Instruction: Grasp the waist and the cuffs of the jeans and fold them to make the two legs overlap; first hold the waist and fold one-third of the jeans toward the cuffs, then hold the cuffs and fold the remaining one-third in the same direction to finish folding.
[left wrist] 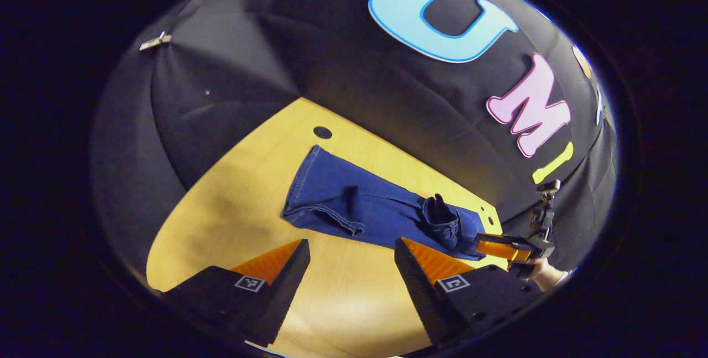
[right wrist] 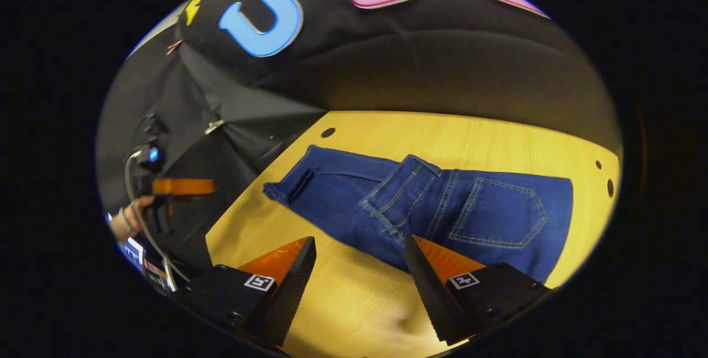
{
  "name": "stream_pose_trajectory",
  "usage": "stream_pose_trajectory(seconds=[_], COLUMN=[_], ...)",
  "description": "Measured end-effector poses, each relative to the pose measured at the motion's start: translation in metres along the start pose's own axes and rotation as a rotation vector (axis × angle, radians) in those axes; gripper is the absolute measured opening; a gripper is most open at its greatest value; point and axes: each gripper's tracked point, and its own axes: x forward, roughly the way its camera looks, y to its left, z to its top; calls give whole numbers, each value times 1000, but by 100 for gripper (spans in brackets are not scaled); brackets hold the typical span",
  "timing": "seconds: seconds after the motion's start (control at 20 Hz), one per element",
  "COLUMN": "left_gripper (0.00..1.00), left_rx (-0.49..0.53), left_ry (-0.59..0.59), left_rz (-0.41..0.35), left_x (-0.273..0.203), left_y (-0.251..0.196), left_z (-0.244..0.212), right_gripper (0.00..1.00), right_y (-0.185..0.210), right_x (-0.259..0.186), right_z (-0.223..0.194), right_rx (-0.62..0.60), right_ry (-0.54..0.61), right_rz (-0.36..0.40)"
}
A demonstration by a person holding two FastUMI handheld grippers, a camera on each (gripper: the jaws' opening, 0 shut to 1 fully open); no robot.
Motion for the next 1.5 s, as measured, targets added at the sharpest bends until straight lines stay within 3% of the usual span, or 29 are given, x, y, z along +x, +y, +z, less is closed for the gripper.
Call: stream_pose_trajectory(seconds=[0.15, 0.35, 0.6, 0.75, 0.85, 0.9, 1.15, 1.25, 1.3, 1.35, 1.4, 1.5], left_gripper=[97, 97, 96, 95, 98, 91, 97, 84, 64, 55, 24, 11], left_rx=[27, 293, 510, 499, 419, 390, 386, 388, 392, 383, 363, 351], left_ry=[144, 351, 324, 399, 379, 398, 390, 404, 408, 399, 383, 350], left_rz=[112, 242, 379, 421, 378, 382, 380, 386, 387, 404, 425, 440], left_x=[48, 87, 104, 118, 125, 123, 123, 127, 127, 129, 129, 131], left_y=[26, 51, 66, 84, 80, 81, 75, 63, 56, 54, 52, 53], left_z=[6, -6, 38, 26, 28, 23, 18, 14, 12, 11, 12, 16], right_gripper=[98, 98, 98, 98, 98, 98, 97, 97, 97, 98, 98, 98], right_y=[-17, -50, -91, -105, -107, -107, -115, -118, -120, -121, -121, -120], right_x=[-47, -82, -119, -126, -124, -127, -135, -139, -143, -146, -149, -152], right_z=[-12, -41, -74, -78, -78, -77, -75, -73, -74, -74, -73, -71], right_rx=[-41, 52, 143, 163, 165, 167, 178, 174, 172, 172, 174, 174], right_ry=[-12, -16, -4, -5, -6, -7, -13, -20, -24, -28, -32, -45], right_rz=[-40, -116, -209, -234, -237, -235, -227, -235, -239, -240, -242, -239])
